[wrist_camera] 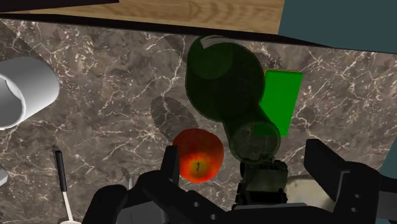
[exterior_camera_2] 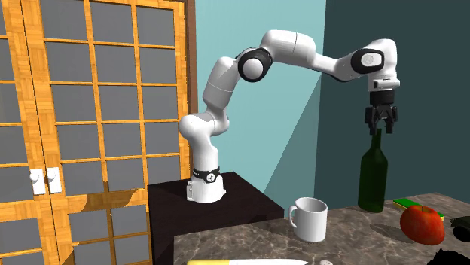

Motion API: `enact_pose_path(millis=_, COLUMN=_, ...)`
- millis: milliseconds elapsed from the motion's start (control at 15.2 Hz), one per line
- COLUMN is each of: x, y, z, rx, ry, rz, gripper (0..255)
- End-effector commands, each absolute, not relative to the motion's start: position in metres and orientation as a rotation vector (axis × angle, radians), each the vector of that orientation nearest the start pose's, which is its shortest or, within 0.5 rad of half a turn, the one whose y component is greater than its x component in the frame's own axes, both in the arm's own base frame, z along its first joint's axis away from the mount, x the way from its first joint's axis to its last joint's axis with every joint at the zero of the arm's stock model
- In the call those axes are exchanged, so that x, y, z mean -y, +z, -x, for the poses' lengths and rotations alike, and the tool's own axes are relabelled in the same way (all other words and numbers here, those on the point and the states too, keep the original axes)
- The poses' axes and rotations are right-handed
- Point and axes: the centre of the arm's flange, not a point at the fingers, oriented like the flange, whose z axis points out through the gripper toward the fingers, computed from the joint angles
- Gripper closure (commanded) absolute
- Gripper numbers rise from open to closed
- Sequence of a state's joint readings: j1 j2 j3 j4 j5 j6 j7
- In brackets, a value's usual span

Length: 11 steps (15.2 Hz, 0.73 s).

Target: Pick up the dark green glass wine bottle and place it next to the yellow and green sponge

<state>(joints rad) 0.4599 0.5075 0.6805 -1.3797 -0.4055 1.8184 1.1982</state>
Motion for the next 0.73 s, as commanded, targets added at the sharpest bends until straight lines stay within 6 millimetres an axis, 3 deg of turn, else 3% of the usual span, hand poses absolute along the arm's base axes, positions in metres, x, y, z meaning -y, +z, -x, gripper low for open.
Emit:
enact_pose_path(millis=0, x=-0.566, y=0.495, z=-0.394, rx=-0.055, ry=-0.149, rz=3.133, gripper=0)
enact_pose_path(millis=132, x=-0.566, y=0.519, z=-0.391, rx=-0.055, ry=-0.149, rz=3.133, gripper=0)
enact_pose_path(millis=660, x=-0.566, y=0.519, z=-0.391, rx=-0.055, ry=-0.149, rz=3.133, gripper=0)
